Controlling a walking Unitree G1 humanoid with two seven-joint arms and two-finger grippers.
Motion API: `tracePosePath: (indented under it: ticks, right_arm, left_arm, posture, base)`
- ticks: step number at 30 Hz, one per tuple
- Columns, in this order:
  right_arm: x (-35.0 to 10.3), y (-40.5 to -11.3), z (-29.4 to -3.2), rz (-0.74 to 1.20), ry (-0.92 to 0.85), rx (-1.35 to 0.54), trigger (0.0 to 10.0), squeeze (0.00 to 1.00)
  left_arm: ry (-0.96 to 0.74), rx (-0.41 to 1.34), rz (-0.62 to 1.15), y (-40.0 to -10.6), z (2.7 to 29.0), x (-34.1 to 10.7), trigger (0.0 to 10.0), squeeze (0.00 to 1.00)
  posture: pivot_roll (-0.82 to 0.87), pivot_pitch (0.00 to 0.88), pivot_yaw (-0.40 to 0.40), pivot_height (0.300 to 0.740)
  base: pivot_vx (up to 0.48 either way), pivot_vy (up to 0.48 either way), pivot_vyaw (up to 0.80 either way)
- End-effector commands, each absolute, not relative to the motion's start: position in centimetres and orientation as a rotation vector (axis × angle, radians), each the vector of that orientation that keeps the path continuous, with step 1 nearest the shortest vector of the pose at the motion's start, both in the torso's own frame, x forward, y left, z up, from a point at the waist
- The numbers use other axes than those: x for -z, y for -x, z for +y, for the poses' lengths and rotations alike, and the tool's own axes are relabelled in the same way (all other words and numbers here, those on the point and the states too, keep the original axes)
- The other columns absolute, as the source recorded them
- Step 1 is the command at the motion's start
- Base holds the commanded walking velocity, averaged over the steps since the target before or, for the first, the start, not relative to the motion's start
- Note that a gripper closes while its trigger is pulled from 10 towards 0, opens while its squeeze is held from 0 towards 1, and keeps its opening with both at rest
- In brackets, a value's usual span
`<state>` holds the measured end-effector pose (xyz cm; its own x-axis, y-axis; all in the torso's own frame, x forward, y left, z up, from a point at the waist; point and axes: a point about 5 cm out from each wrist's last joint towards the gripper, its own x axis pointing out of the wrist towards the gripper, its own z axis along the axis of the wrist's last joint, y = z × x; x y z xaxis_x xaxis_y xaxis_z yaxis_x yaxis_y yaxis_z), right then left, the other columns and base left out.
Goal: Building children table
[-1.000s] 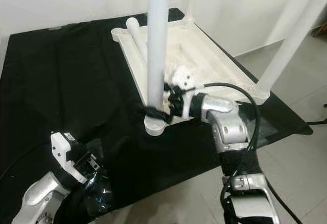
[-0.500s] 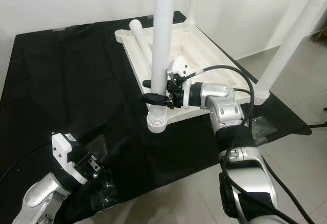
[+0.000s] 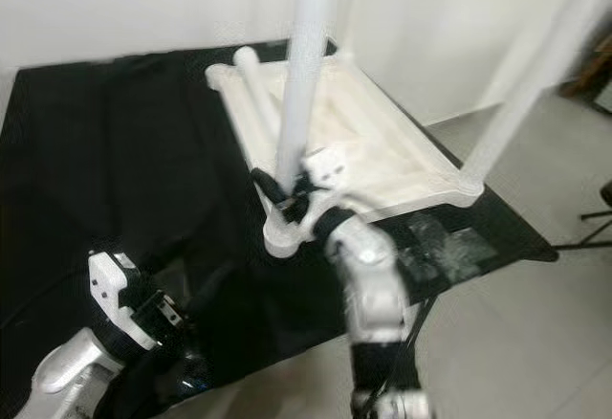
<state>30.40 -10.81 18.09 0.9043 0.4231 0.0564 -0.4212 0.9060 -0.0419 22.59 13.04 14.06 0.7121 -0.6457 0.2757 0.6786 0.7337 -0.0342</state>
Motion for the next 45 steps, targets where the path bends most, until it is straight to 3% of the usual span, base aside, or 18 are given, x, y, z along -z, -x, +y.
tracePosePath:
  ticks: [1,4,5,10,11,12,13,15,16,17,19,20,23,27,28,29,30,45]
  right_arm:
    - [-12.5,-29.4,-11.4,0.237,0.072,-0.402,0.0,0.00]
    - [-12.7,-29.4,-11.1,0.228,0.093,-0.425,0.0,0.00]
    - [-12.8,-29.7,-11.1,0.231,0.103,-0.428,10.0,0.00]
    - [-12.9,-29.9,-11.0,0.236,0.104,-0.439,10.0,0.00]
    - [-13.5,-30.2,-10.8,0.220,0.094,-0.465,10.0,0.74]
    - [-13.5,-30.2,-10.8,0.220,0.094,-0.465,10.0,0.74]
    - [-15.0,-30.7,-10.6,0.172,0.049,-0.515,10.0,1.00]
    - [-16.5,-31.2,-10.4,0.119,0.015,-0.575,10.0,1.00]
    - [-18.5,-31.6,-10.4,0.034,0.007,-0.717,10.0,1.00]
    - [-20.0,-31.6,-10.5,-0.023,0.014,-0.829,10.0,0.58]
    - [-20.0,-31.6,-10.5,-0.023,0.014,-0.829,10.0,0.58]
    - [-21.1,-31.9,-11.8,-0.068,0.164,-1.032,10.0,0.00]
    - [-20.9,-32.4,-13.2,-0.015,0.270,-1.169,10.0,0.00]
    - [-21.2,-33.2,-13.7,0.014,0.290,-1.219,10.0,0.00]
    - [-21.7,-33.9,-13.7,0.015,0.278,-1.224,8.9,0.00]
    - [-22.1,-34.5,-13.7,0.009,0.267,-1.221,3.8,0.00]
    - [-22.4,-35.0,-13.7,0.009,0.264,-1.212,0.0,0.00]
    - [-20.7,-34.9,-15.5,0.045,0.255,-1.177,0.0,0.00]
  left_arm:
    - [0.137,0.749,-0.244,-22.6,13.3,-14.1,10.0,0.00]
    - [0.141,0.758,-0.241,-22.7,13.2,-14.0,10.0,0.00]
    - [0.142,0.765,-0.239,-22.7,13.2,-14.0,10.0,0.00]
    - [0.139,0.762,-0.240,-22.6,13.2,-14.0,10.0,0.00]
    - [0.137,0.755,-0.242,-22.6,13.3,-14.0,10.0,0.00]
    - [0.137,0.755,-0.242,-22.6,13.3,-14.0,10.0,0.00]
    - [0.135,0.749,-0.244,-22.5,13.3,-14.0,10.0,0.00]
    - [0.135,0.746,-0.244,-22.5,13.3,-14.0,10.0,0.00]
    - [0.136,0.749,-0.243,-22.5,13.2,-13.9,10.0,0.00]
    - [0.137,0.753,-0.242,-22.5,13.2,-13.9,10.0,0.00]
    - [0.137,0.753,-0.242,-22.5,13.2,-13.9,10.0,0.00]
    - [0.140,0.756,-0.241,-22.6,13.1,-13.8,10.0,0.00]
    - [0.140,0.754,-0.242,-22.7,13.0,-13.8,10.0,0.00]
    - [0.139,0.752,-0.243,-22.7,13.0,-13.8,10.0,0.00]
    - [0.139,0.752,-0.243,-22.7,12.9,-13.8,10.0,0.00]
    - [0.138,0.752,-0.243,-22.8,12.9,-13.8,10.0,0.00]
    - [0.138,0.753,-0.243,-22.8,12.8,-13.8,10.0,0.00]
    - [0.145,0.754,-0.247,-23.0,12.5,-14.0,10.0,0.00]
  posture:
    - [-0.02,0.184,-0.002,0.740]
    - [-0.02,0.181,-0.006,0.740]
    - [-0.01,0.178,-0.012,0.740]
    - [-0.01,0.178,-0.011,0.740]
    - [-0.01,0.178,-0.011,0.740]
    - [-0.01,0.178,-0.011,0.740]
    - [0.00,0.176,-0.013,0.740]
    - [0.00,0.174,-0.013,0.740]
    - [0.00,0.173,-0.011,0.740]
    - [0.00,0.170,-0.012,0.740]
    - [0.00,0.170,-0.012,0.740]
    - [0.00,0.166,-0.016,0.740]
    - [0.01,0.162,-0.020,0.740]
    - [0.01,0.160,-0.019,0.740]
    - [0.01,0.160,-0.022,0.740]
    - [0.01,0.159,-0.023,0.740]
    - [0.02,0.159,-0.024,0.740]
    - [0.00,0.170,-0.026,0.740]
  base:
    - [0.000,0.000,0.00]
    - [0.000,0.000,0.00]
    - [0.000,0.000,0.00]
    - [0.000,0.000,0.00]
    - [0.000,0.000,0.00]
    - [0.000,0.000,0.00]
    - [0.000,0.000,0.00]
    - [0.000,0.000,0.00]
    - [0.000,0.000,0.00]
    - [0.000,0.000,0.00]
    - [0.000,0.000,0.00]
    - [0.000,0.000,0.00]
    - [0.000,0.000,0.00]
    - [0.000,0.000,0.00]
    - [0.000,0.000,0.00]
    - [0.000,0.000,0.00]
    - [0.000,0.000,0.00]
    - [0.000,0.000,0.00]
